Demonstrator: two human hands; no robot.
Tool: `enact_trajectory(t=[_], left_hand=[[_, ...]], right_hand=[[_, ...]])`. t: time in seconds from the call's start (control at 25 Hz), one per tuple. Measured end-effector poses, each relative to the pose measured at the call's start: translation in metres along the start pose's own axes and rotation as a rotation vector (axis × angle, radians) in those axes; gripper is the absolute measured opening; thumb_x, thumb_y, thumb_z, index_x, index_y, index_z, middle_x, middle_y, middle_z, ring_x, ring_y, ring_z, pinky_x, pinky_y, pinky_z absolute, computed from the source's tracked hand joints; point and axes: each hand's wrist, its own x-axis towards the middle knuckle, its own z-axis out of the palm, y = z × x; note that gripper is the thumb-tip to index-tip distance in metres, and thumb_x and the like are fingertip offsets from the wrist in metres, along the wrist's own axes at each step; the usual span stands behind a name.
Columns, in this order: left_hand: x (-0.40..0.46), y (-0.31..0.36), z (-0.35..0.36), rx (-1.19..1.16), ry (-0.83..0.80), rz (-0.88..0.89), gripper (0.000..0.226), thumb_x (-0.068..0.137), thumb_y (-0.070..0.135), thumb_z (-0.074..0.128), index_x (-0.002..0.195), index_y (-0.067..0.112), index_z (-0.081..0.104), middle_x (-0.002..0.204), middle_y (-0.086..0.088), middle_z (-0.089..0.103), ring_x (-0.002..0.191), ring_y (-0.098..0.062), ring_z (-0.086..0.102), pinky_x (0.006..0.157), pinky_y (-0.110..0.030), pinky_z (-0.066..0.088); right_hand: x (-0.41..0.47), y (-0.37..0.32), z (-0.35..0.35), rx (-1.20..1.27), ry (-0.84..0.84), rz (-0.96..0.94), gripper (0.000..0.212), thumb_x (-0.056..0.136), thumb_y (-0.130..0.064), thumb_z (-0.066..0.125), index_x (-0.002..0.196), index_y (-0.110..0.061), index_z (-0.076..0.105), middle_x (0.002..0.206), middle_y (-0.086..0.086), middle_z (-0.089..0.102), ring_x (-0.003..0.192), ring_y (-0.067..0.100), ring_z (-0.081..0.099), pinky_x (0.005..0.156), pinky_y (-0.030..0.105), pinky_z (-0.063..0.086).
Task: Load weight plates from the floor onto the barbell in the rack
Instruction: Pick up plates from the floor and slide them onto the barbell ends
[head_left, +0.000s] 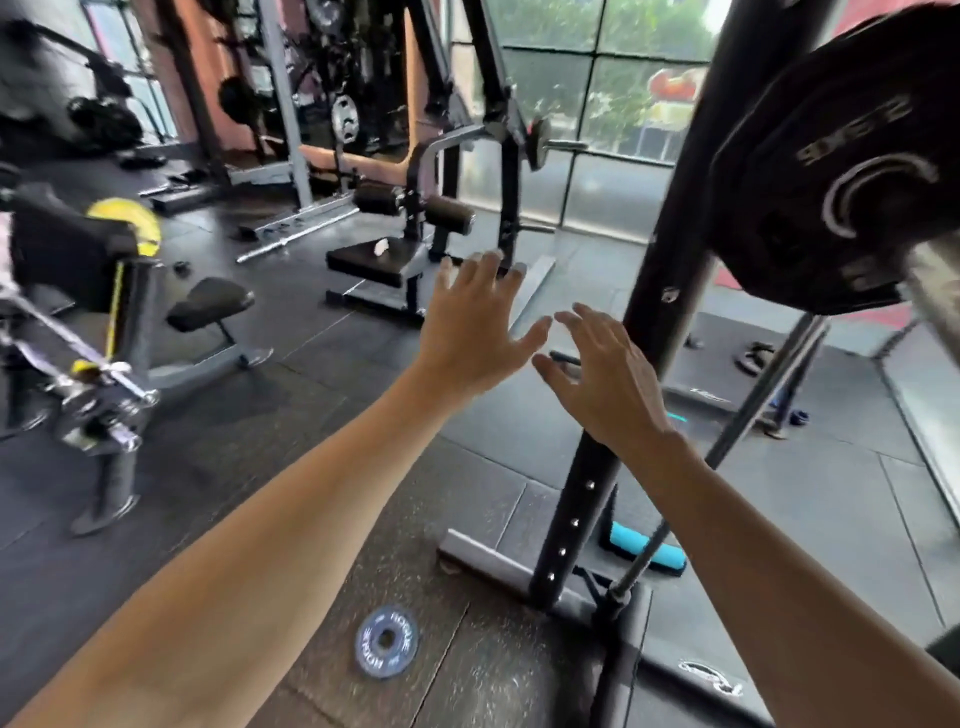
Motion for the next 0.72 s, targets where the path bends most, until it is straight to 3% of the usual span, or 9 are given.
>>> enact_trajectory(t=[0.32, 0.72], left_hand=[[-0.011, -0.089, 0.065, 0.022, -0.109, -0.101, 0.081, 0.092, 0.072, 0.023, 0.152, 0.019, 0.038, 0.159, -0.012, 0.035, 0.149, -0.030, 0.028, 0.122, -0.055, 0.019], [0.104, -0.272, 0.171, -0.052, -0.202, -0.026, 0.081, 0.092, 0.070, 0.029, 0.154, 0.019, 0.035, 0.161, -0.011, 0.032, 0.152, -0.028, 0.023, 0.122, -0.055, 0.018]], right_hand=[[0.063, -0.018, 0.081, -0.042, -0.121, -0.132, 0.075, 0.086, -0.070, 0.034, 0.145, -0.023, 0.040, 0.156, 0.003, 0.037, 0.145, 0.025, 0.031, 0.113, 0.046, 0.033], [0.229, -0.045, 0.254, -0.029, -0.202, -0.036, 0.078, 0.085, -0.070, 0.033, 0.147, -0.023, 0.038, 0.159, 0.003, 0.031, 0.148, 0.026, 0.025, 0.117, 0.051, 0.028]])
